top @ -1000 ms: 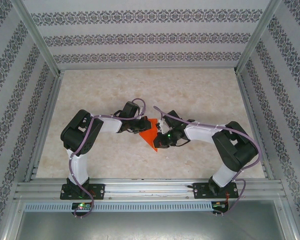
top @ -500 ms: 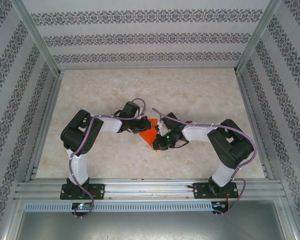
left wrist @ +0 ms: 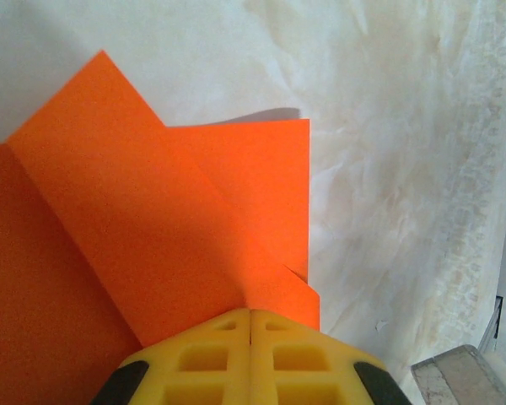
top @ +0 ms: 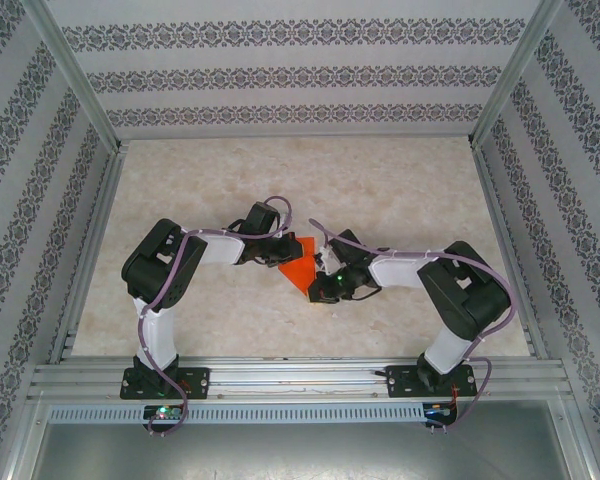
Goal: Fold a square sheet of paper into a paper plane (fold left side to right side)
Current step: Fourth fold the wing at the center of the table.
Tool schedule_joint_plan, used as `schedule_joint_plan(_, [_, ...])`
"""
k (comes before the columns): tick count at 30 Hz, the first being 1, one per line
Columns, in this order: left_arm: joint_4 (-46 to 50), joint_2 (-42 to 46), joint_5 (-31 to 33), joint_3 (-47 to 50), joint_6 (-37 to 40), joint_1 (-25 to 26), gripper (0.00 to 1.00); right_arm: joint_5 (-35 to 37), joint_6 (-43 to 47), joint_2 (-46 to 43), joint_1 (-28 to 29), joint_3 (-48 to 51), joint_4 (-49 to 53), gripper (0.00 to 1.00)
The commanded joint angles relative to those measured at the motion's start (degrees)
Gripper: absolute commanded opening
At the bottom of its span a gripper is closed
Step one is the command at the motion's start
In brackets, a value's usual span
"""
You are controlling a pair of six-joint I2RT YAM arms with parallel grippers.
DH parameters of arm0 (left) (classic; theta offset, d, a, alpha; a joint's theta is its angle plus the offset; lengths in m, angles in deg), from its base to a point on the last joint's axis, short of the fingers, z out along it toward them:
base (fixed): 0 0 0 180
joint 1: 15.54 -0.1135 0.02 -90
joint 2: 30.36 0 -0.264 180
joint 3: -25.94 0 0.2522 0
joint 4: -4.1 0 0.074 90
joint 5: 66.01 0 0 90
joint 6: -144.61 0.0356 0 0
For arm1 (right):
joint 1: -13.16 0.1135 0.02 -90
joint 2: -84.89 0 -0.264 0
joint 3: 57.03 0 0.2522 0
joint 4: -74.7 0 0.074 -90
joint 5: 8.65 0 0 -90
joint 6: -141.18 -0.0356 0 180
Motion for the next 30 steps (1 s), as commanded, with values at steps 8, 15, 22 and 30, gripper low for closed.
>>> schedule_joint_plan(8, [2.88, -1.36, 2.82, -0.24, -0.47, -0.19, 0.05, -2.60, 1.44, -6.72, -1.79, 5.97, 3.71, 0.05])
schedule_joint_plan(15, [2.45, 9.06, 2.53, -3.15, 1.97, -0.26, 0.23, -0.81, 6.91, -15.63, -7.49, 3.78, 4.16, 0.42])
schedule_joint_plan(22, [1.61, 24.05, 11.83, 5.73, 5.03, -0.52, 0.39, 2.74, 5.51, -14.96, -8.64, 3.55, -5.65, 0.57])
schedule_joint_plan(30, [2.71, 39.82, 20.31, 18.58, 4.94, -1.12, 0.56, 2.48, 5.95, -5.96, -8.17, -0.57, -12.19, 0.57])
